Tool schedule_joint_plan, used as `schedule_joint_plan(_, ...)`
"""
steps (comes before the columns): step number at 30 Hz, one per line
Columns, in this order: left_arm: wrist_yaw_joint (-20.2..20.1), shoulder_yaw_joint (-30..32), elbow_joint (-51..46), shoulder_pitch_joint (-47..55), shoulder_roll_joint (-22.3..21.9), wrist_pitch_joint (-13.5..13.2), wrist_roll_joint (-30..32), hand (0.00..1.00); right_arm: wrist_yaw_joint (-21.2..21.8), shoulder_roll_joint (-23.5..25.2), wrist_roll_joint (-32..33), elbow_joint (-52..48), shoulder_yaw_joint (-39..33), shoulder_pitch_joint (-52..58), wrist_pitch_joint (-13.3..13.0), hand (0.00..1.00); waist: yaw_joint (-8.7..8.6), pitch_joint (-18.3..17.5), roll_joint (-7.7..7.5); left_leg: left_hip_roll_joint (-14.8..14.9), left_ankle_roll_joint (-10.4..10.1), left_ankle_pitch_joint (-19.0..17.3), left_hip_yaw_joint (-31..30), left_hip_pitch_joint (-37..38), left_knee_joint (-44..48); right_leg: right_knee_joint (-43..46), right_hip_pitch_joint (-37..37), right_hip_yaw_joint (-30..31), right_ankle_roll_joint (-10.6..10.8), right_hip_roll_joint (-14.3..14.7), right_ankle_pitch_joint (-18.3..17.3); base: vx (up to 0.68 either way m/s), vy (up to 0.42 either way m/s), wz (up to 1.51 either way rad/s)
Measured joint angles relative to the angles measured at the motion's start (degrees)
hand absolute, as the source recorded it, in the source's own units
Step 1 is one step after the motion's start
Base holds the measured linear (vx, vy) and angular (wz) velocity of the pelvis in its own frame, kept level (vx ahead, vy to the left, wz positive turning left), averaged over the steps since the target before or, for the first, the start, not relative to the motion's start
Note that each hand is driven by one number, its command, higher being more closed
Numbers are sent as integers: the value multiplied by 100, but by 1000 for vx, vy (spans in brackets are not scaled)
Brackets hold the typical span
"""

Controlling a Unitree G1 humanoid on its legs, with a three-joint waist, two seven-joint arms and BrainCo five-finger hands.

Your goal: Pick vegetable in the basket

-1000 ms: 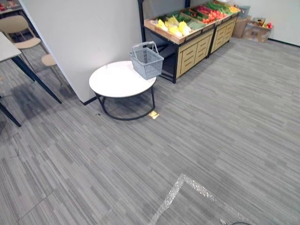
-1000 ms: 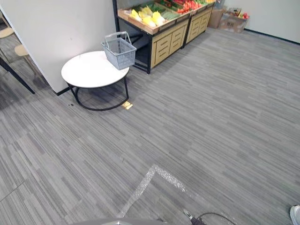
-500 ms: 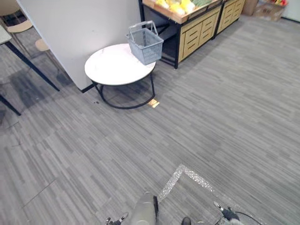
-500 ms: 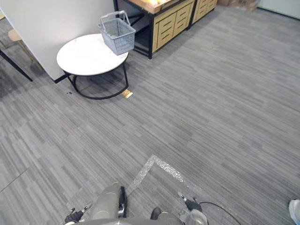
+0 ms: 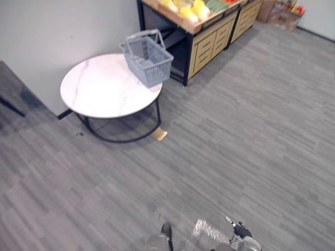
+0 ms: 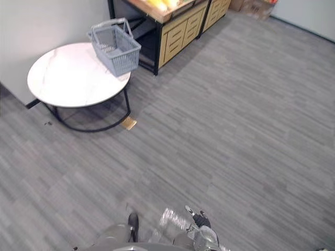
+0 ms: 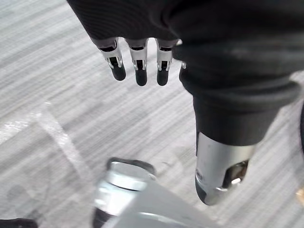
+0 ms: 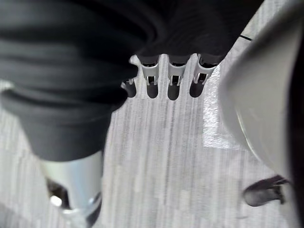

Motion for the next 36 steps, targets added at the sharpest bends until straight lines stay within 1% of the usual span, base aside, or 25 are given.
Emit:
schedule_joint_plan(2,12,-5,-118,-289,27,-10,108,0,0,-91,0,-38,-117,-17,-20,0,-100,64,81,130,-16,-174,-85,606,-207,-125,-416,-359,-215,52,-367,467,-3,17)
schedule_joint_plan(4,119,5,-297,-532,11,-16,61,0,3,-158,0,-41,-255,31,-15,0,-137,101,129,239,-102,-389,-109,1059,-319,-1056,-566,-778,-298,33,-740,445,-88,18)
schedule_joint_plan(6,249,5,-749,-866,-161,-25,49,0,0,-180,-4,-167,-353,153,-12,0,-218,105,178,389,-280,-853,-260,1235,-169,-3198,-704,-1236,-245,56,-656,454,-190,34)
schedule_joint_plan(9,390,-4,-1175,-1188,-382,-150,50,0,-1,-171,3,-243,-541,308,-6,0,-235,102,188,525,-578,-1498,-410,1386,148,-5772,-721,-1161,-91,147,-413,480,-246,20)
schedule_joint_plan(11,471,-9,-1287,-1250,-492,-178,51,0,-5,-172,-9,-274,-573,339,4,0,-291,67,245,722,-614,-1892,-565,1717,147,-5764,-640,-1027,-87,237,-398,716,-352,43)
schedule_joint_plan(12,480,-49,-1277,-1217,-544,-211,52,0,0,-219,-63,-278,-560,292,5,0,-309,30,414,980,-636,-1920,-829,1846,226,-5297,-713,-939,-86,419,-16,709,-317,51)
schedule_joint_plan(13,474,-101,-1270,-1207,-573,-213,53,0,3,-234,-138,-247,-573,243,15,0,-304,-5,469,1075,-775,-1783,-968,1808,361,-5002,-793,-893,-110,474,-3,749,-339,37)
schedule_joint_plan(14,477,-128,-1251,-1118,-676,-214,54,0,0,-266,-208,-232,-587,199,23,0,-286,-11,549,1205,-869,-1452,-1212,1732,763,-4587,-814,-847,-358,592,5,600,-313,15)
schedule_joint_plan(15,477,-137,-1213,-1038,-740,-215,54,0,0,-308,-265,-235,-573,201,30,0,-258,-52,652,1280,-853,-1263,-1243,1628,1054,-4516,-769,-905,-425,683,-130,772,-396,7)
schedule_joint_plan(16,468,-132,-1021,-924,-816,-211,56,0,-2,-398,-288,-221,-498,192,70,0,-240,-102,760,1361,-884,-632,-1368,1151,2024,-4486,-562,-1038,-465,782,-380,947,-381,12)
schedule_joint_plan(17,467,-66,-726,-886,-863,-169,57,0,-14,-450,-387,-197,-328,196,114,0,-236,-53,765,1406,-1188,375,-1497,555,3238,-4724,-166,-1146,-505,823,-524,932,-330,22)
schedule_joint_plan(18,465,-44,-592,-857,-871,-140,57,0,-27,-477,-400,-156,-262,192,127,0,-215,-30,753,1442,-1366,481,-1473,258,3801,-4916,77,-1177,-527,871,-547,877,-263,26)
schedule_joint_plan(19,451,97,-452,-827,-828,-135,37,0,-47,-464,-412,-58,-198,154,142,0,-169,18,765,1531,-1255,240,-1229,-190,4718,-5307,657,-1186,-535,947,-551,653,-170,17)
schedule_joint_plan(20,447,133,-338,-815,-711,-135,55,0,-75,-441,-418,0,-117,123,141,0,-142,111,620,1573,-1136,-93,-788,-494,5217,-5622,1220,-1225,-535,941,-551,625,-152,13)
schedule_joint_plan(22,390,317,-318,-738,-659,-158,40,0,-138,-401,-417,-30,-100,68,108,0,-42,127,588,1544,-967,-470,-235,-963,5354,-5900,1850,-1291,-535,859,-551,530,-40,13)
schedule_joint_plan(24,333,476,-416,-745,-652,-233,53,0,-141,-380,-402,-10,-101,-33,109,0,69,128,589,1449,-943,-811,122,-1556,4842,-6143,2208,-1339,-522,778,-562,461,89,2)
schedule_joint_plan(25,329,547,-449,-732,-606,-226,72,0,-138,-361,-381,-6,-100,-110,108,0,142,138,564,1367,-898,-841,421,-1824,3938,-6223,2333,-1428,-372,671,-665,439,181,-22)
schedule_joint_plan(26,321,560,-398,-579,-537,-199,167,0,-126,-374,-382,-48,-77,-154,94,0,142,102,640,1245,-719,-374,720,-1877,2365,-6240,2462,-1572,-64,670,-929,537,244,-21)
schedule_joint_plan(27,286,562,-272,-466,-517,-170,204,0,-127,-354,-389,-66,-71,-178,96,0,146,121,698,1172,-255,70,749,-1911,1920,-6279,2637,-1593,238,639,-1189,475,215,10)
schedule_joint_plan(28,251,586,-131,-460,-446,-99,279,0,-138,-284,-391,-41,-56,-200,118,0,114,123,545,1012,-256,47,794,-1826,1808,-6338,2733,-1652,279,492,-1211,384,157,56)
schedule_joint_plan(29,237,690,-68,-411,-386,-4,347,0,-117,-181,-468,-39,-13,-92,118,0,111,97,343,736,-218,84,746,-1777,1485,-6368,2688,-1536,196,481,-1239,377,87,76)
schedule_joint_plan(30,231,752,-40,-305,-399,54,344,0,-121,-129,-499,-38,21,-68,119,0,202,94,266,600,-187,70,706,-1751,1379,-6432,2702,-1453,39,639,-1081,434,37,60)
schedule_joint_plan(31,224,809,-43,-244,-396,78,359,0,-122,-110,-509,-45,66,-71,119,0,262,97,228,562,-139,46,731,-1724,1387,-6470,2726,-1515,-3,669,-1034,491,21,16)
schedule_joint_plan(33,229,1023,-53,-70,-465,127,376,0,-114,-38,-712,-137,207,-101,98,0,396,103,228,594,-54,-6,935,-1558,1525,-6576,2921,-1505,-12,645,-551,379,33,-7)
schedule_joint_plan(36,225,1018,-37,20,-427,112,479,0,-99,66,-785,-167,141,-63,101,0,418,7,133,494,-59,-9,1020,-1105,1140,-6206,2933,-1381,6,565,-276,212,48,0)
